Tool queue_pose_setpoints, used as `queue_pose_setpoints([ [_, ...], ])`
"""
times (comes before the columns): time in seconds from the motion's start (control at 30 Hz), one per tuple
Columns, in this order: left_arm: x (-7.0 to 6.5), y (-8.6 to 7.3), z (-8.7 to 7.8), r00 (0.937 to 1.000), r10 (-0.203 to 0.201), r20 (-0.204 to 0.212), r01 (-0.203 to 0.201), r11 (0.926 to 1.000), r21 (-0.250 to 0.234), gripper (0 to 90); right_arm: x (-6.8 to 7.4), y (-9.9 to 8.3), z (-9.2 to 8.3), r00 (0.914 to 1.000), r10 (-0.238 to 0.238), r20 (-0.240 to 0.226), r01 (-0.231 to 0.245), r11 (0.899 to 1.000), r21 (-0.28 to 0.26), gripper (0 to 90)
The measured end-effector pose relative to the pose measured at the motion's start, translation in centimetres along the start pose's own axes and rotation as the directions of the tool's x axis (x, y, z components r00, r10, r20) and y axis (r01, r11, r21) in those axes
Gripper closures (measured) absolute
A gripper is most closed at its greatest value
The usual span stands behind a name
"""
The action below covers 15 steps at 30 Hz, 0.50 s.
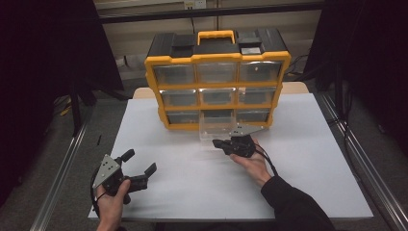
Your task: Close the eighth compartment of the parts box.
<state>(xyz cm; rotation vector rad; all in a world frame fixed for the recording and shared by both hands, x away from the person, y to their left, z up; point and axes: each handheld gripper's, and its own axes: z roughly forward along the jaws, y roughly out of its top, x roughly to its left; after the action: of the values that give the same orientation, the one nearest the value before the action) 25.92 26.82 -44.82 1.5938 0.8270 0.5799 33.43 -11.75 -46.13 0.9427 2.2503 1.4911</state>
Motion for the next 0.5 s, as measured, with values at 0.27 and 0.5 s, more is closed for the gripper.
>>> queue_pose_setpoints([
  [0.27,0.00,0.02,-0.01,1.0000,0.003,0.001,-0.003,1.0000,0.000,2.5,-0.16,0.00,0.12,0.9999,0.007,0.013,-0.006,1.000,-0.007,90.0],
  [0.5,0.00,0.01,0.00,1.0000,0.002,0.001,-0.002,1.0000,0.000,2.5,-0.35,0.02,0.25,0.9997,0.017,0.017,-0.016,1.000,-0.015,90.0],
])
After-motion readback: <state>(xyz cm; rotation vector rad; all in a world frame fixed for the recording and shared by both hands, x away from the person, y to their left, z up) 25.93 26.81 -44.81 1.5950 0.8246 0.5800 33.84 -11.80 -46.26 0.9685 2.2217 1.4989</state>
